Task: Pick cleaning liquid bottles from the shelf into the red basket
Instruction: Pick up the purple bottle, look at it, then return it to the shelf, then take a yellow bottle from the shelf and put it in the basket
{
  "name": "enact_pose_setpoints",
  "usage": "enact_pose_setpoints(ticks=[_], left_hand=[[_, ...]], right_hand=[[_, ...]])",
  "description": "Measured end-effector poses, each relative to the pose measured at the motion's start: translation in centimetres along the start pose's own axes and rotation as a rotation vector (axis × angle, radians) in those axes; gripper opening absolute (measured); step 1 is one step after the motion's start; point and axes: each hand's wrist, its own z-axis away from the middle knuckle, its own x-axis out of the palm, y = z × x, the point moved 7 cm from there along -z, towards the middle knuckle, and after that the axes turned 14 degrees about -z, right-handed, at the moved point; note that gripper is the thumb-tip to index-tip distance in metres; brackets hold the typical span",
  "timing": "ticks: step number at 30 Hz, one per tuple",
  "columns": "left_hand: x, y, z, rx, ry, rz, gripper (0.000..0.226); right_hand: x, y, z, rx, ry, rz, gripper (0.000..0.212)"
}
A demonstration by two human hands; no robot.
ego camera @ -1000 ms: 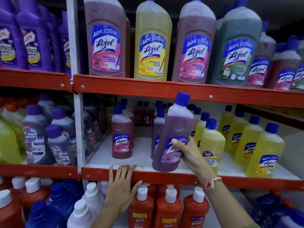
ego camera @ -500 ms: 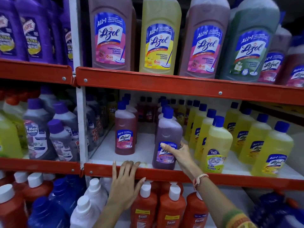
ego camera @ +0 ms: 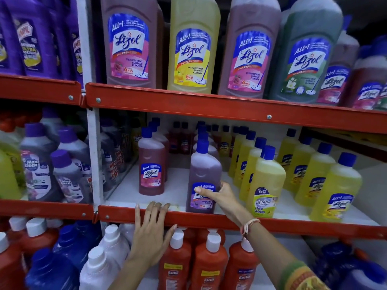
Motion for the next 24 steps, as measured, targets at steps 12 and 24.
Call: enact_pose_setpoints(ticks=[12,24], left_hand=[[-5.7,11.5,-0.5,0.195,0.254,0.316,0.04],[-3.0,17.9,-2.2,0.281,0.145,0.195,0.042]], right_hand=[[-8.2,-5.1,6.2,-0.328,0.05,0.025,0.051],[-19.0,-6.8,7.0,-0.44,0.405,0.173,0.051]])
